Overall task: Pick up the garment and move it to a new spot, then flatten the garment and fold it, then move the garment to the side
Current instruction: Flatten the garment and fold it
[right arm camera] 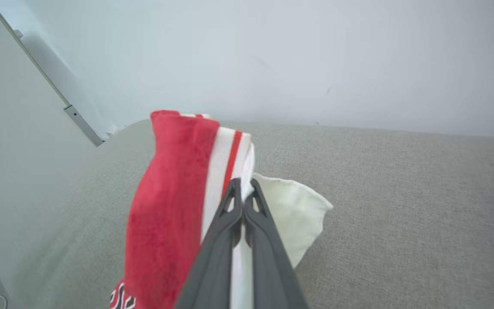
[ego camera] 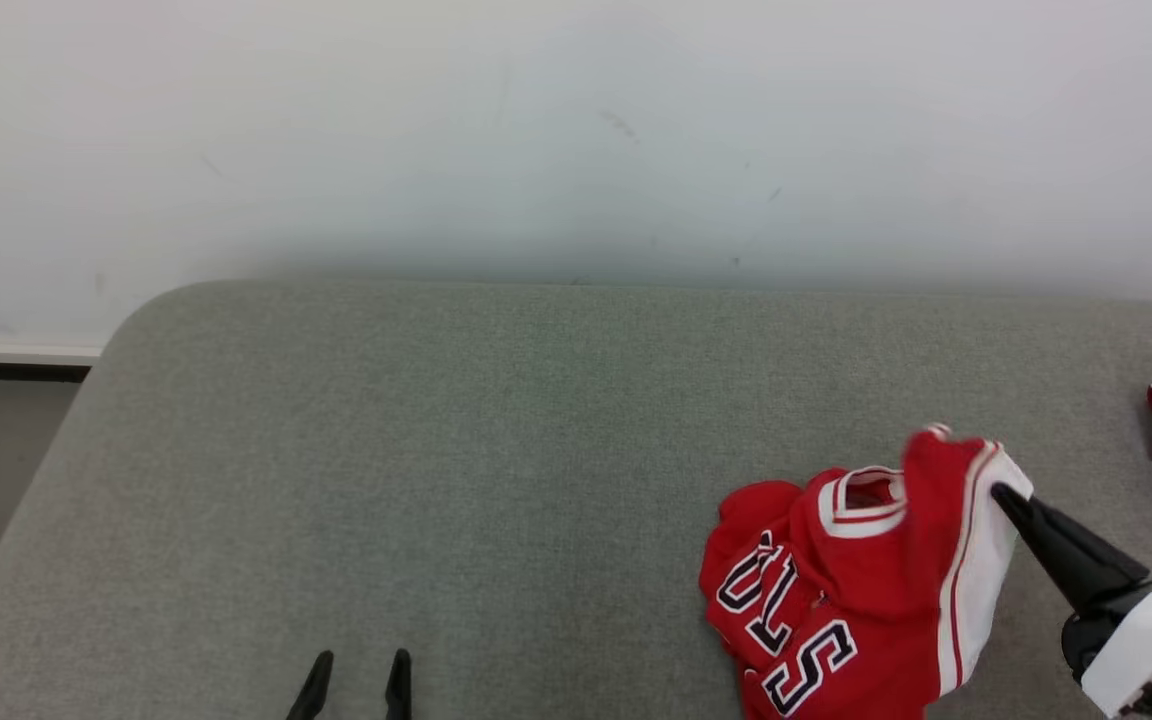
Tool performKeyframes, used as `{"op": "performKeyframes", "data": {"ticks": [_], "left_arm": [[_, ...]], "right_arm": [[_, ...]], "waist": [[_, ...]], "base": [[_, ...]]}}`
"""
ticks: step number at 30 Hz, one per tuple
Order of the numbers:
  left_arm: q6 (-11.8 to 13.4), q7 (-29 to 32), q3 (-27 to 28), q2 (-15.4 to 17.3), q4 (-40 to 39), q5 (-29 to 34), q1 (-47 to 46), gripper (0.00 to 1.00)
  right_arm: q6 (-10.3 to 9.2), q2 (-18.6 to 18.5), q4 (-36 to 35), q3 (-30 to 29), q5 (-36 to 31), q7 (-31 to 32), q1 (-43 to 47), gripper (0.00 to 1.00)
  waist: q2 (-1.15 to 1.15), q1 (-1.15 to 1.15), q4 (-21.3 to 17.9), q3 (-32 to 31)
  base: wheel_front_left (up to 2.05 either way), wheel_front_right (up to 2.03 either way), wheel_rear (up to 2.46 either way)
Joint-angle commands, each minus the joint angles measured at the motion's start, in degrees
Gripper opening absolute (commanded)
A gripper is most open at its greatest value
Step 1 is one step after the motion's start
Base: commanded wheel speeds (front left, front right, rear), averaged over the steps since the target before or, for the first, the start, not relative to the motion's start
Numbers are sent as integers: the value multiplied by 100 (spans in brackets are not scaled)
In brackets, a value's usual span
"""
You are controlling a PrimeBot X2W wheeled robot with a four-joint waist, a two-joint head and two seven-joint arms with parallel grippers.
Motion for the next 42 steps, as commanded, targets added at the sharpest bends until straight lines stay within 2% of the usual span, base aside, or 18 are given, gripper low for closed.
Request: {"op": "performKeyframes", "data": {"ticks": [1,6,10,14,23,28,31,37,42], "left_arm": [[19,1,-22,18,2,-55,22,100],[52,1,-158,18,-2,-168,-64,100],[94,1,-318,19,18,-268,-149,100],[172,1,-477,19,11,-412,-239,100],[349,1,-863,19,-6,-749,-384,100],[439,1,-986,19,-11,-855,-415,100],[479,1,-1011,20,-7,-889,-408,100],[482,1,-971,20,-35,-919,-260,100],[461,1,-891,19,-71,-844,-208,100]], "right_arm": [[-11,-120,-258,-57,99,68,-175,0],[-11,-256,-1007,-125,233,395,-668,0],[-11,-89,-1274,-156,340,728,-1112,0],[-11,234,-1167,-209,332,1042,-1576,0],[-11,1543,-68,-696,9,1377,-2891,0],[-11,2357,952,-1242,-342,1151,-3458,0],[-11,2713,1503,-1531,-580,1012,-3589,0],[-11,2962,2363,-1906,-1056,993,-3053,0],[-11,2768,2474,-2220,-1181,1123,-2251,0]], "waist": [[0,0,25,-49],[0,0,198,-105],[0,0,463,-147],[0,0,778,-179],[0,0,1334,-150],[0,0,1446,-220],[0,0,1451,-281],[0,0,1334,-372],[0,0,1138,-312]], "base": [[0,0,0],[0,0,0],[0,0,0],[0,0,0],[0,0,0],[0,0,0],[0,0,0],[0,0,0],[0,0,0]]}}
